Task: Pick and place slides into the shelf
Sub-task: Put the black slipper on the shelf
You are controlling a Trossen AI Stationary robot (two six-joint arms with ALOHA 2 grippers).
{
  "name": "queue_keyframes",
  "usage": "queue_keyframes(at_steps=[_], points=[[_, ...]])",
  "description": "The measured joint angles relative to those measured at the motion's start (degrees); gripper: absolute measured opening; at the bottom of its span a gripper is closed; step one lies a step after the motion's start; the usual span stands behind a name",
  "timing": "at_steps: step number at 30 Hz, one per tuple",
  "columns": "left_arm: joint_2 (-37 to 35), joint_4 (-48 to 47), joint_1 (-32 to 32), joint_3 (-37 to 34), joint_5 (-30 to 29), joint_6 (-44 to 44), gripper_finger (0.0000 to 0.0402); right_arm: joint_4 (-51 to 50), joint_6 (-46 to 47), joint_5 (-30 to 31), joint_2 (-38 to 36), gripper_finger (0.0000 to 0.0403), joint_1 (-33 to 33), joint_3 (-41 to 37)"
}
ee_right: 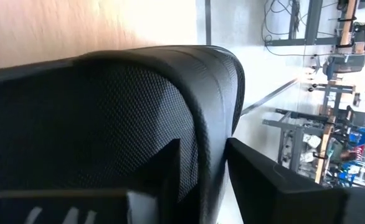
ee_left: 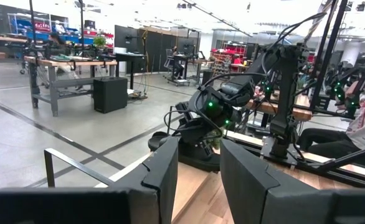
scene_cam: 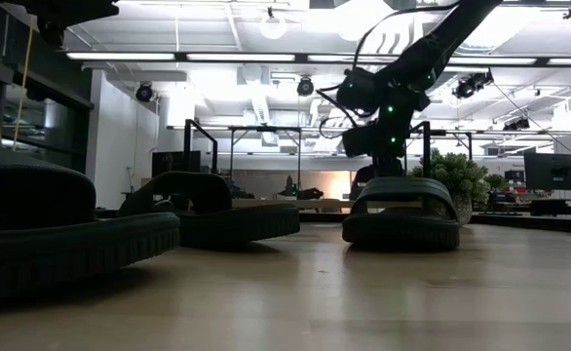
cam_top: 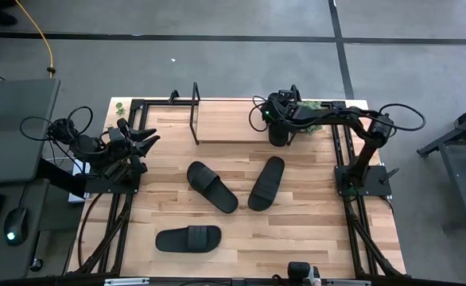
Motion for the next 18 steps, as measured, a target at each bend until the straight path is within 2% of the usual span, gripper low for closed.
queue_keyframes(at_steps=[11, 18], points=[[0.0, 0.0, 0.0, 0.0, 0.0, 0.0, 0.0106, -2.9, 2.7, -7.6, -3.8, 0.0119, -0.1, 0.0], [0.0, -0.1, 0.0, 0.0, 0.0, 0.0, 0.0106, -4.6, 3.7, -8.0, -3.9, 0.0119, -0.1, 0.0]])
